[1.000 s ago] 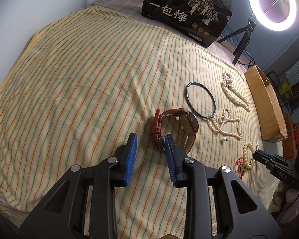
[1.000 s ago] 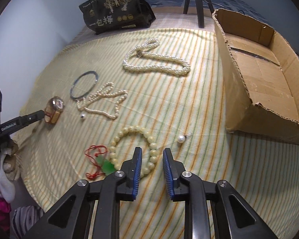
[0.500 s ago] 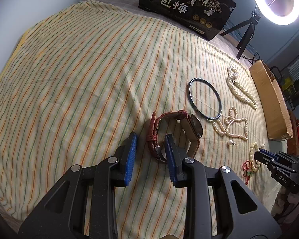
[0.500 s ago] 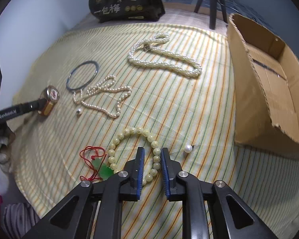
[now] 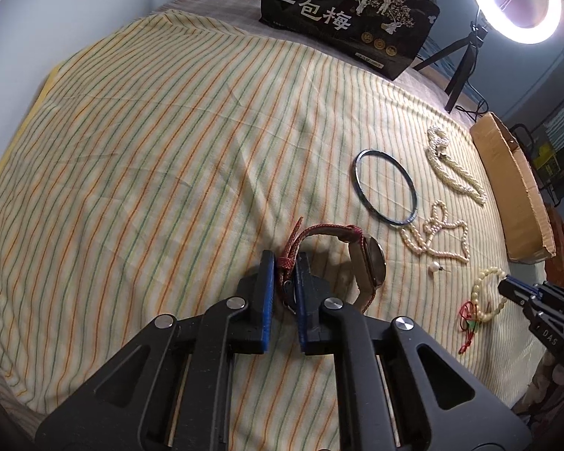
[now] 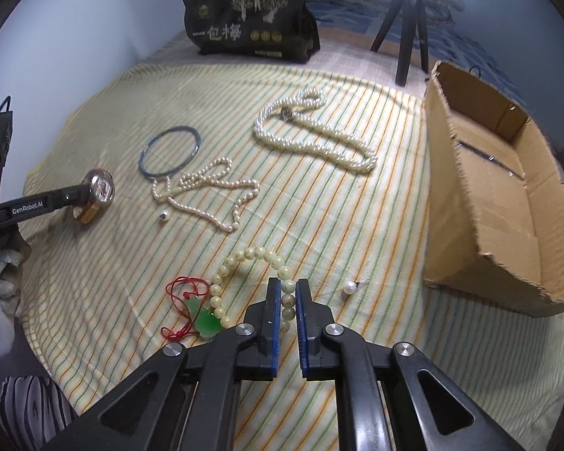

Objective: Organize jewelry
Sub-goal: 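Carry the watch in the left tool while the right tool carries the bracelet over the cardboard box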

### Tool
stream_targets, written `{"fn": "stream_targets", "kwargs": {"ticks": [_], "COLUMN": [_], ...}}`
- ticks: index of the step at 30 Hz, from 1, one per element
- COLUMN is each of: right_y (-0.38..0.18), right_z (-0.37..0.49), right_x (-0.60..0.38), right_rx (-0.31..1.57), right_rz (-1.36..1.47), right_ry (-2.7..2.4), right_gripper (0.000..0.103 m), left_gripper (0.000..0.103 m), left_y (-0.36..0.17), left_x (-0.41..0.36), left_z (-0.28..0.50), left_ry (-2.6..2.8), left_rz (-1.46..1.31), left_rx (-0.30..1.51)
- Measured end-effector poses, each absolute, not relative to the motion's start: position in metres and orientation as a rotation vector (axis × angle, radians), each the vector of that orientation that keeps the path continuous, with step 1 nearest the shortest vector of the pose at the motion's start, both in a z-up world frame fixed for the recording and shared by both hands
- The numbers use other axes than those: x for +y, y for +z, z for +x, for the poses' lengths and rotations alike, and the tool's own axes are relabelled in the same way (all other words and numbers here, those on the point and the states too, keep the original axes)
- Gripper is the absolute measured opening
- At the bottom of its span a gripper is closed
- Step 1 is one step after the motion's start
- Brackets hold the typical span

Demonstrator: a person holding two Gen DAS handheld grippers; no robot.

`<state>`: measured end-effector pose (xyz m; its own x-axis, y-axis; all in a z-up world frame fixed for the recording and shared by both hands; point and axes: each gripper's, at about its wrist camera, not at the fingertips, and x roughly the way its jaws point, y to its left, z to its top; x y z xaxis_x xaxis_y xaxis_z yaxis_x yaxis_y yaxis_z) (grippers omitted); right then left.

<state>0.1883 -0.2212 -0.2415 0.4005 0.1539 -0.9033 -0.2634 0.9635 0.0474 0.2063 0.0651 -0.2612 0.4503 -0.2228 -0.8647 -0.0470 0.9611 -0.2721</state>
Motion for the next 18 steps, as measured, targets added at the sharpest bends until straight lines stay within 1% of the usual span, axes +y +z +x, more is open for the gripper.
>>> {"fn": "stream_targets", "kwargs": {"ticks": [10,18], "right_y": [-0.208,-0.181], "right_z": [0.174,0.165], "right_x": [-0.236,-0.256], "right_rx": [1.041,0.978], "right_rz": [-0.080,-0.057], "right_ry": [0.258,0.236], "right_gripper": [0.005,0.005], "left_gripper": [0.008,0.008], "left_y": [-0.237,-0.208], "left_x": [0.059,0.036], "left_z": [0.187,0.179], "left_ry": [-0.131,-0.179], "left_rz": [-0.259,-0.239], "left_rx": [1.059,1.016]}}
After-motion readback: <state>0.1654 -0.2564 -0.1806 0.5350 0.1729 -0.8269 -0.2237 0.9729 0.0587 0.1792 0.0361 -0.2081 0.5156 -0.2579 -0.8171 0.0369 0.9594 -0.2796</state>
